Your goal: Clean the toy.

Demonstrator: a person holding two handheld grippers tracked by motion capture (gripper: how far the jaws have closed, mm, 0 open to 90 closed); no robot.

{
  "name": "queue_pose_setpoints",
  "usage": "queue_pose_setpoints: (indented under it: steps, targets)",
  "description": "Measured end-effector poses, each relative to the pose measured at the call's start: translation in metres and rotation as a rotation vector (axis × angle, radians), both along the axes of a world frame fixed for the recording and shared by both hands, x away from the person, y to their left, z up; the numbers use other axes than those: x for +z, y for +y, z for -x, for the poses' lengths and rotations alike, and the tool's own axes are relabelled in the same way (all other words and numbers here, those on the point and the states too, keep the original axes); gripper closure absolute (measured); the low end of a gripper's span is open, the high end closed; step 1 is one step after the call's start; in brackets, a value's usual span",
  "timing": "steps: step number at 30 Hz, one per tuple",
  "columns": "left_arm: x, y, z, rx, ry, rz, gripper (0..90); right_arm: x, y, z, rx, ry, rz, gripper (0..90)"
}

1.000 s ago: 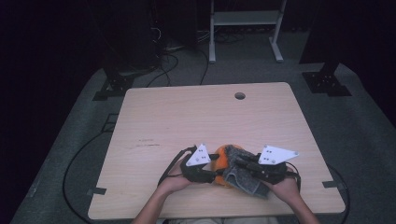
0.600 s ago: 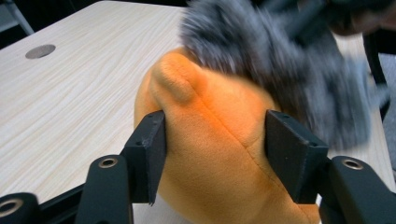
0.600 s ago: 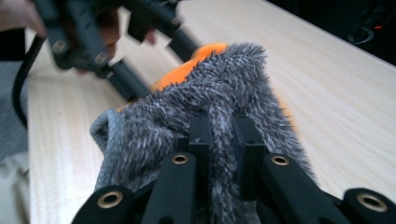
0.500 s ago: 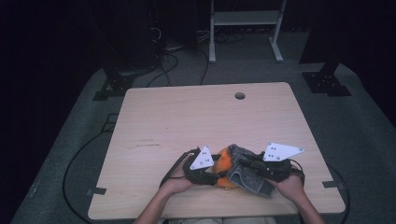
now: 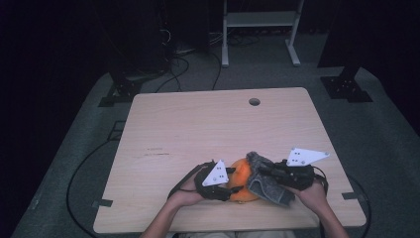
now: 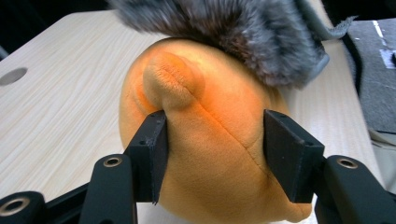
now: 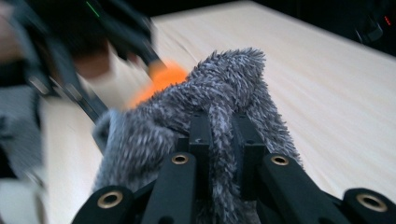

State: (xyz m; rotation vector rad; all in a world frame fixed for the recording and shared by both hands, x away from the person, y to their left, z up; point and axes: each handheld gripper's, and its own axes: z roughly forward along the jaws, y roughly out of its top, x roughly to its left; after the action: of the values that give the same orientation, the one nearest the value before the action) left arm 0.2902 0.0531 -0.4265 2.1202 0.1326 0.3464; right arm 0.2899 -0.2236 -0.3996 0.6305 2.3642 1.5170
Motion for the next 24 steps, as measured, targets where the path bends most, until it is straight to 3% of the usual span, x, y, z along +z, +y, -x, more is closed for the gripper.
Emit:
queue_pose_setpoints:
  steps: [4,10,15,17,20,24]
  targets:
    - [0.0,0.002,0.001,-0.002,-0.011,-0.025,42.8,0.003,0.019,0.001,0.033,-0.018,0.035,79.7]
    - [-0.003,0.01,-0.006,0.021,0.024,-0.024,42.7,-0.02,-0.009,-0.013,-0.052,0.075,0.034,79.8]
    - [-0.001,0.017,-0.01,0.018,0.037,-0.018,38.5,-0.029,-0.02,-0.014,-0.101,0.102,0.057,79.7]
    - [0.006,0.02,-0.012,0.035,0.053,0.016,31.0,-0.028,-0.016,-0.013,-0.111,0.078,0.071,79.7]
    - [0.01,0.023,-0.018,0.09,0.111,0.131,27.1,-0.023,-0.008,-0.008,-0.086,0.051,0.047,79.7]
    - [0.004,0.018,-0.019,0.12,0.123,0.097,31.8,-0.02,0.005,-0.002,-0.048,0.005,0.059,79.6]
